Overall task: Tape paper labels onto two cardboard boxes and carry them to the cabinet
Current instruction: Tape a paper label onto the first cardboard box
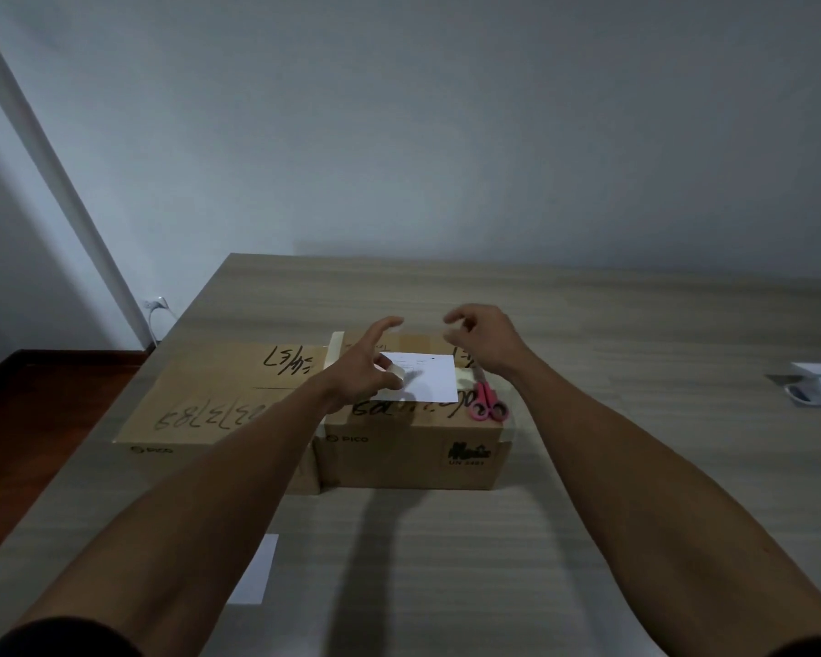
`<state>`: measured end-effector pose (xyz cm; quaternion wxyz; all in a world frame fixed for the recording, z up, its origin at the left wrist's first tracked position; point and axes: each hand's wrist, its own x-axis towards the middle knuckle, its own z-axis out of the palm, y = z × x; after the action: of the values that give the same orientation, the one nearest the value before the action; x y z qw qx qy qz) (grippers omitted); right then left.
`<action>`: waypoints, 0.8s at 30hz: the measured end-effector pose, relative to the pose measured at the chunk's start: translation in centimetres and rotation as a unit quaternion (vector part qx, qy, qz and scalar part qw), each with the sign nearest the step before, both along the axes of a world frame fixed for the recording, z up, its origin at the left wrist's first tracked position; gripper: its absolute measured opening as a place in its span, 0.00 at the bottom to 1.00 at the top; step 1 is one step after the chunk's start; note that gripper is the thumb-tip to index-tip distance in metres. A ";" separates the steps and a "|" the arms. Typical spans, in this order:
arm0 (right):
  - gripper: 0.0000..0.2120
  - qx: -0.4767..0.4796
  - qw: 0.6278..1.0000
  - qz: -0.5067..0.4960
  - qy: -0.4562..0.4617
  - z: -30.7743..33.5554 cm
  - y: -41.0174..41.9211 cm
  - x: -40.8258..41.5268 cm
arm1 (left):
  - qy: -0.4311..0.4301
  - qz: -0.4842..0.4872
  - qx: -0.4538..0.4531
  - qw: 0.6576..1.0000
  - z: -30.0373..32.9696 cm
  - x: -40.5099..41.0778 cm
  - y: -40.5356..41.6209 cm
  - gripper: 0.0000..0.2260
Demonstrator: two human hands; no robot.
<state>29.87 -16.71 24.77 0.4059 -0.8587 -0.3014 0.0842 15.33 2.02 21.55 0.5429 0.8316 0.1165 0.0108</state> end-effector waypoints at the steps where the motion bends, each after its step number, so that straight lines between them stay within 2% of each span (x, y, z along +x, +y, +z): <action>1: 0.14 0.016 0.999 0.027 -0.013 0.6 0.2 -0.2 | -0.003 -0.010 0.011 1.000 0.1 0.2 -0.2 0.40; 4: 0.17 0.019 0.996 0.072 -0.044 1.8 1.0 -0.7 | -0.003 -0.035 0.034 0.999 0.3 0.7 -0.8 0.40; 8: 0.14 -0.008 0.993 0.101 -0.064 2.5 1.4 -0.7 | 0.003 -0.041 0.048 0.998 0.5 1.3 -1.4 0.39; 14: 0.03 -0.005 0.993 0.089 -0.076 2.5 1.4 -0.6 | 0.019 -0.044 0.063 0.997 0.6 1.5 -1.8 0.40; 19: 0.03 -0.011 0.993 0.082 -0.083 2.2 1.4 -0.7 | 0.031 -0.039 0.043 0.998 0.6 1.6 -2.3 0.39; 21: 0.05 -0.007 0.994 0.075 -0.077 2.1 1.6 -0.9 | 0.052 -0.011 0.010 0.999 0.2 1.7 -2.5 0.39; 24: 0.08 0.004 0.997 0.067 -0.049 1.9 1.6 -1.0 | 0.082 0.090 -0.046 0.992 -0.5 2.0 -2.5 0.36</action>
<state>28.83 -15.10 26.64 0.3880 -0.8378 -0.3780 0.0681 17.32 -0.47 21.09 0.5662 0.7899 0.2352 -0.0143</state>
